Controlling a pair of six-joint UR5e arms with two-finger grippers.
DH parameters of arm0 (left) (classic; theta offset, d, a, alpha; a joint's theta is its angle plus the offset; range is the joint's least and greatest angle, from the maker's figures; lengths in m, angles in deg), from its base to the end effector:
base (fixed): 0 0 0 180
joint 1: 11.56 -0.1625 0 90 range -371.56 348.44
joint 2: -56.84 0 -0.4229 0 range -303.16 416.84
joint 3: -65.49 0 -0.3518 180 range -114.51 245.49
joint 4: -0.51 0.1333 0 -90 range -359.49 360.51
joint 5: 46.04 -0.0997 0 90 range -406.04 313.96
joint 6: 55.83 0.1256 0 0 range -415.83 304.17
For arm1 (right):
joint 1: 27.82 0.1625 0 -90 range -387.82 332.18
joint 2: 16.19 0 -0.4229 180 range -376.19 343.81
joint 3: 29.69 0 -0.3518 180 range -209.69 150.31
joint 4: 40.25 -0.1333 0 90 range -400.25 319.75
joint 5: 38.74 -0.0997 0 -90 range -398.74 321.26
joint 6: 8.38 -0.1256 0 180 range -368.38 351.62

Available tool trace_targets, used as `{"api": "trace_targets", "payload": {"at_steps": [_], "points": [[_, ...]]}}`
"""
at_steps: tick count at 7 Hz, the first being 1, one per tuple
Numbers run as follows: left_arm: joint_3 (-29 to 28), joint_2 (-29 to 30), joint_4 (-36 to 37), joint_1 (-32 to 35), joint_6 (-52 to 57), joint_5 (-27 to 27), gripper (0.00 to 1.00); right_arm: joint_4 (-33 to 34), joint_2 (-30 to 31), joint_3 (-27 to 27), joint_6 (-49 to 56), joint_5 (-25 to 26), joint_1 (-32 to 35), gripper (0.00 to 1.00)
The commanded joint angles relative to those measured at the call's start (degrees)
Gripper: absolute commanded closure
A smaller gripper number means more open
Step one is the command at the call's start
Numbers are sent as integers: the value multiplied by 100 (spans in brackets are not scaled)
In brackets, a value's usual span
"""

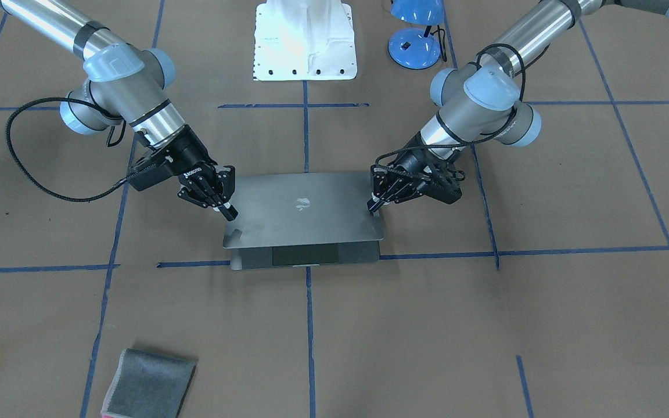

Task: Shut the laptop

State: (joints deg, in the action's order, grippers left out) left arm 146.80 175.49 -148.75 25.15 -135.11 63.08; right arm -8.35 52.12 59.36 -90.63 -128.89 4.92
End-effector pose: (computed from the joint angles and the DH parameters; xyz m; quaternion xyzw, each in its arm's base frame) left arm 0.4810 -0.4736 0.3378 0.1357 0.6271 -0.0677 0.7641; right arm -0.4562 -0.4514 0.3574 0.2188 -0.5961 0.1663 0.7544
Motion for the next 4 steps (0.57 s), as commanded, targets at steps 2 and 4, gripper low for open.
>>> {"api": "trace_targets", "payload": {"at_steps": [2, 4], "points": [[-194, 89, -6, 3, 27, -40, 100, 1, -107, -230, 7, -12, 4, 95], [-159, 115, 2, 20, 18, 12, 79, 36, -124, -213, -19, -806, 336, 47]]}}
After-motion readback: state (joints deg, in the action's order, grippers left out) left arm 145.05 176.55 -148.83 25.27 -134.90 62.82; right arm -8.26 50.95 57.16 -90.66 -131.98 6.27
